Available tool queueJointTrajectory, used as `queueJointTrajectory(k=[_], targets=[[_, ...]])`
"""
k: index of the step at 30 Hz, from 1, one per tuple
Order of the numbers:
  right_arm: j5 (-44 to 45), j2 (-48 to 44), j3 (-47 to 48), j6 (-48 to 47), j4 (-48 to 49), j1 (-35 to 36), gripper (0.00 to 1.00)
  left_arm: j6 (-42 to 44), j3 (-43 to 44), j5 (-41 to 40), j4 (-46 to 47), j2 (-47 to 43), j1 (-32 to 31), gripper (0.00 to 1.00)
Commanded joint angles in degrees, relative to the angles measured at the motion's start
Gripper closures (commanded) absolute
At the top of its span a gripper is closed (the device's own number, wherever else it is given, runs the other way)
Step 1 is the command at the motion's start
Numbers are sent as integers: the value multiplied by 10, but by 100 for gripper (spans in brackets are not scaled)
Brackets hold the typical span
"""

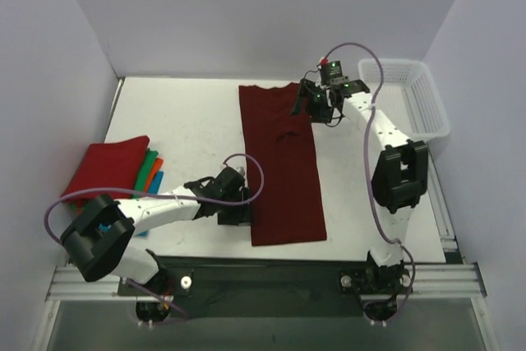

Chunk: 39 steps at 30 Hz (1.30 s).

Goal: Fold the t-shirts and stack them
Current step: Rotate the tshirt 90 degrees

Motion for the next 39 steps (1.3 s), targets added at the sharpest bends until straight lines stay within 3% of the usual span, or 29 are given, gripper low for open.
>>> queueJointTrajectory(k=[1, 4, 9, 12, 17, 20, 21, 25, 33, 39], targets=[[52, -132, -187, 23, 15, 14, 34, -31, -32, -12, 26, -24, -39, 36], [62, -258, -326, 45, 57, 28, 41, -56, -55, -21, 50, -26, -81, 36], [88, -461, -579, 72, 65, 60, 44, -110, -72, -55, 58, -17, -129, 39], [82, -566, -678, 87, 49, 67, 45, -139, -84, -74, 61, -19, -151, 42], [95, -692, -767, 131, 0, 112, 47, -161, -85, -91, 57, -18, -170, 50], [113, -711, -800, 154, -16, 140, 50, -165, -79, -95, 53, -14, -179, 58], [118, -712, -804, 158, -17, 145, 50, -166, -78, -97, 50, -14, -183, 69], [160, -704, -809, 182, -18, 189, 54, -173, -82, -105, 31, -20, -184, 85], [298, -642, -764, 236, -37, 320, 59, -170, -96, -109, 12, -53, -185, 92], [349, -605, -732, 261, -54, 369, 63, -168, -96, -109, 5, -61, -185, 92]])
